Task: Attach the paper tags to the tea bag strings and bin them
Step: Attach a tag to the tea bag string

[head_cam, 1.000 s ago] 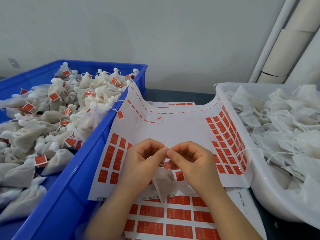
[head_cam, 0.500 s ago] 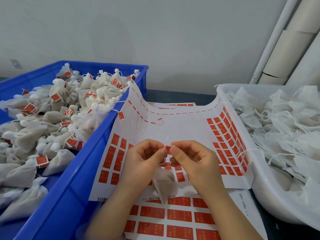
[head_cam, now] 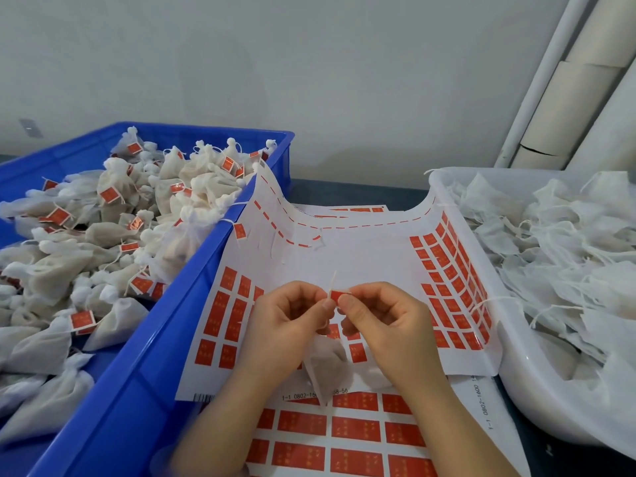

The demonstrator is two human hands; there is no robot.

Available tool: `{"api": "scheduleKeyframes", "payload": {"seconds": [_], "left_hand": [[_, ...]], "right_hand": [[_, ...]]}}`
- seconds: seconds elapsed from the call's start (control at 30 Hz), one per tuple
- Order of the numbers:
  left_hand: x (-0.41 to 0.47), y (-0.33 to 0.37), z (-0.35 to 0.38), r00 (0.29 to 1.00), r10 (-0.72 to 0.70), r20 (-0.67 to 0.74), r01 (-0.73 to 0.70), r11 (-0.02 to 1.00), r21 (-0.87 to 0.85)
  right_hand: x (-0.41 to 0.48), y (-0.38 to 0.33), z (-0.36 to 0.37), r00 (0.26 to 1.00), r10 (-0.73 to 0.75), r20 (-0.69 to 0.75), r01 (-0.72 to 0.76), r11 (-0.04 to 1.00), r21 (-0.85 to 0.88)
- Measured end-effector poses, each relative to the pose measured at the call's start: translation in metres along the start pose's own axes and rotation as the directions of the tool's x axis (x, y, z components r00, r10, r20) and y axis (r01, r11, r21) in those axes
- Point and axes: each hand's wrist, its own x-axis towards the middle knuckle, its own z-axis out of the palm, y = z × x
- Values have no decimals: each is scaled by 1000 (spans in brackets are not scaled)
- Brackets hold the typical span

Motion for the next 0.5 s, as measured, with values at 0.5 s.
{"api": "scheduleKeyframes", "payload": {"seconds": [0.5], "left_hand": [[1, 1, -1, 1000, 20, -20, -21, 998, -56]], "right_hand": [[0, 1, 2, 997, 16, 81, -16, 1000, 2]]}}
